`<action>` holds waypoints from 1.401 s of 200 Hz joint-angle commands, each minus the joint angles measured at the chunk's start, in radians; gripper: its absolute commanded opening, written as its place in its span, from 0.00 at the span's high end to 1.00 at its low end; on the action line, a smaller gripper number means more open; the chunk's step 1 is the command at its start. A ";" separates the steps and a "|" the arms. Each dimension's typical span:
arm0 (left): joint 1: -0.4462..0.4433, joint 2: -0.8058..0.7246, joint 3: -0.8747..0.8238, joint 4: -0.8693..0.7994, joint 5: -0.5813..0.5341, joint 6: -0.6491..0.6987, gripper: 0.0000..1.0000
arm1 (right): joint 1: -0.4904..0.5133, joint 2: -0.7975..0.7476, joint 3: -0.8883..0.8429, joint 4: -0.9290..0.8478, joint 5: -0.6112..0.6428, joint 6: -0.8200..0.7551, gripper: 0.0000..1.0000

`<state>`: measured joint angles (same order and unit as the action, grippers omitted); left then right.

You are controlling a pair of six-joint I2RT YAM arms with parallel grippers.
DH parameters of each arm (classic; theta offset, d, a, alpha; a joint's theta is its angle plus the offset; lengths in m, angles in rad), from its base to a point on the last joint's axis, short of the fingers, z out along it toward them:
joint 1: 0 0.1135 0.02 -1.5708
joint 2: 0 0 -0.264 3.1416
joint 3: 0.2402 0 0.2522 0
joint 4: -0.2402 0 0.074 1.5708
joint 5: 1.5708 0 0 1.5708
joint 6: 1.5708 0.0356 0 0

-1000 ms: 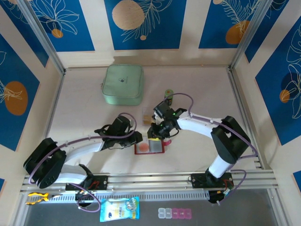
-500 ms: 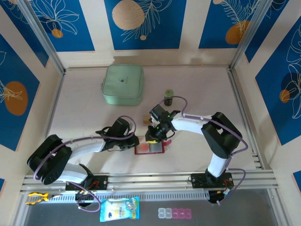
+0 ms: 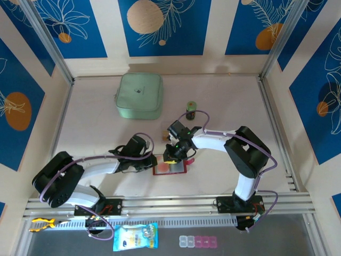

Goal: Take the credit cards out of the card holder

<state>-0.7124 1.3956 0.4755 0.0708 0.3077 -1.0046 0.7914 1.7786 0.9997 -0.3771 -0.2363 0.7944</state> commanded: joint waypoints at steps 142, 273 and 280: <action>0.010 -0.009 -0.027 -0.047 0.001 0.005 0.91 | 0.022 -0.018 0.025 -0.162 0.153 -0.037 0.73; 0.011 -0.003 -0.016 -0.049 0.018 0.001 0.95 | 0.038 -0.054 0.031 -0.125 0.101 -0.017 0.76; 0.011 -0.004 -0.016 -0.051 0.017 0.001 0.95 | 0.040 -0.053 0.030 -0.120 0.099 -0.014 0.76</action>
<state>-0.7124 1.3945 0.4671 0.0708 0.3149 -1.0046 0.8196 1.7439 1.0260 -0.4988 -0.1116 0.7666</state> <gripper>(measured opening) 0.057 0.241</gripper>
